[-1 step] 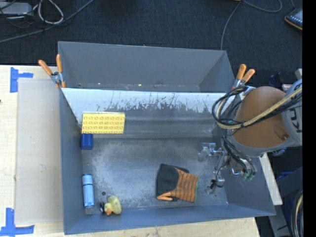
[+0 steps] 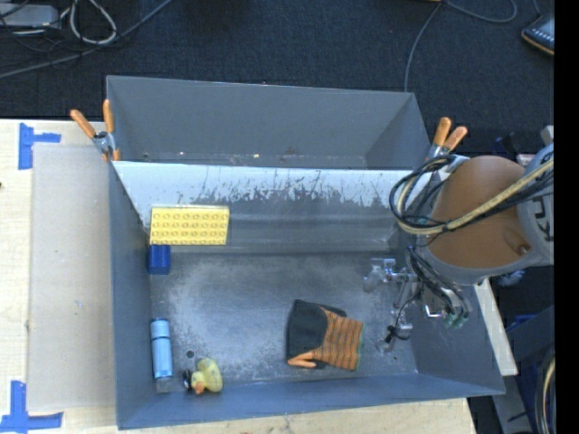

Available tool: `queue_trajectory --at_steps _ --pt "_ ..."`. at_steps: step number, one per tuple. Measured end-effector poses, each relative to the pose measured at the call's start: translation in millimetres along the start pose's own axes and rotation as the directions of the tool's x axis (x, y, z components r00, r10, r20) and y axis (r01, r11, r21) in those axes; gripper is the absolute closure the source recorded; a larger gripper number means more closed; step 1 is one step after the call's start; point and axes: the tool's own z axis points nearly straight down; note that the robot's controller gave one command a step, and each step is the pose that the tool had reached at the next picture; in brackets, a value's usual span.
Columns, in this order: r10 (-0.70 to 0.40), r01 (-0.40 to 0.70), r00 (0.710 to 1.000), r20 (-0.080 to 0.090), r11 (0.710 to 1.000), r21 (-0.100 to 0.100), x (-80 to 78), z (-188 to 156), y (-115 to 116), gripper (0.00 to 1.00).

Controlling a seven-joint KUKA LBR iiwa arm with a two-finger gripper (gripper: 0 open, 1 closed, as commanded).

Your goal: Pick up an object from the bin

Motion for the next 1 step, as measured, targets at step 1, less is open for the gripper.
queue_trajectory --at_steps 1 --pt "0.19 -0.19 0.982 0.0 0.982 -0.001 9.7 57.7 36.0 0.0"
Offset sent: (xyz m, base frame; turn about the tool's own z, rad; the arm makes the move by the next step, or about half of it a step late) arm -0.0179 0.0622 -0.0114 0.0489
